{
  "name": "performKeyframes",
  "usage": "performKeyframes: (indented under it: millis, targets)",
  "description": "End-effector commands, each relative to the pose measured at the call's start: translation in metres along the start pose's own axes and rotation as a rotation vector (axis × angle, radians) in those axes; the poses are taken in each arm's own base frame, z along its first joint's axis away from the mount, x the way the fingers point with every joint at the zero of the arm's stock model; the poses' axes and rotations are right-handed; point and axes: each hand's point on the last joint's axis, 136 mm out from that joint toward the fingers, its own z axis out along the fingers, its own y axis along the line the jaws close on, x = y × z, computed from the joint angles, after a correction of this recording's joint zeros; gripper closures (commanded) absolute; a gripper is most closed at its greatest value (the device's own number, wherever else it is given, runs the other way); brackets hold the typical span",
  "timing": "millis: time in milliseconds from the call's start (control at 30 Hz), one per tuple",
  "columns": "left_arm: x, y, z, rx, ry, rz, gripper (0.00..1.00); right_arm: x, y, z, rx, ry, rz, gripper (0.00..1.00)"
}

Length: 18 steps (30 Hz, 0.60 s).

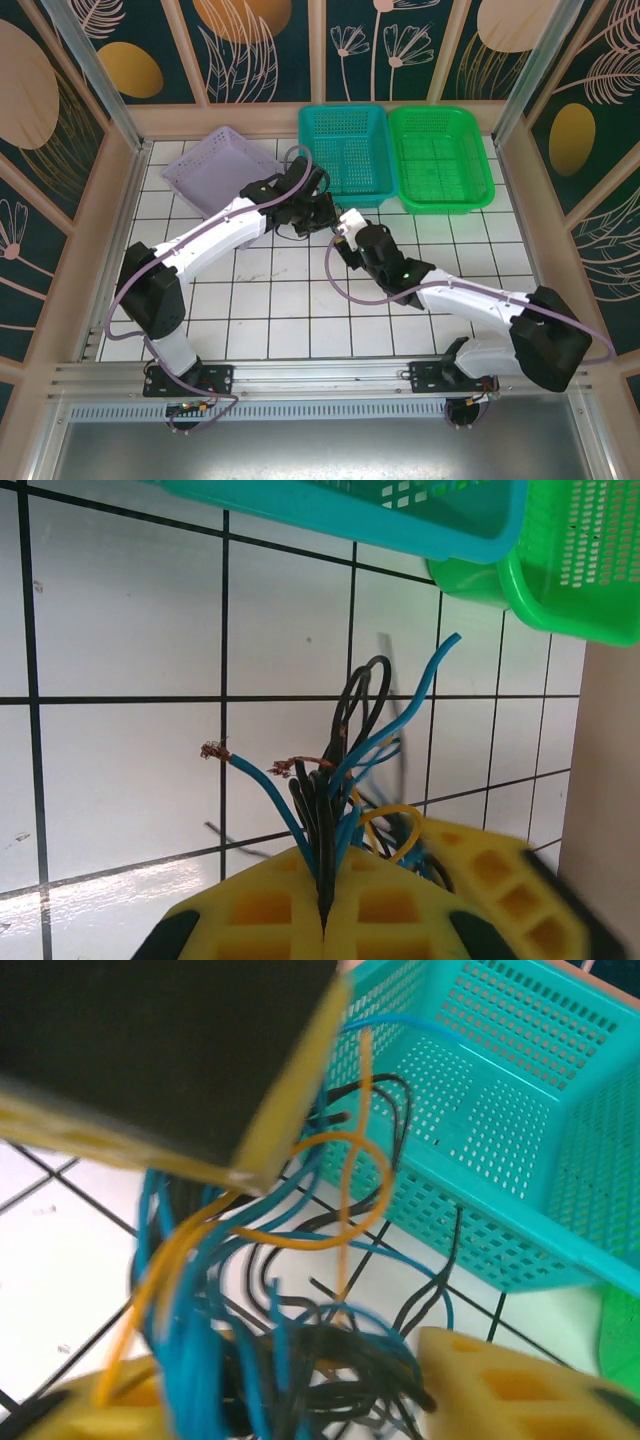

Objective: Untangle the cables

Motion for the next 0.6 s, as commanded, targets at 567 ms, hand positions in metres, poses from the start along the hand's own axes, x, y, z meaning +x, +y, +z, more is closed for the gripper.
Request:
performKeyframes:
  millis: [567]
  targets:
    - [-0.061,-0.095,-0.1,0.524,-0.355,0.228,1.0,-0.063,0.089,-0.1,-1.307,0.256,0.875,1.0]
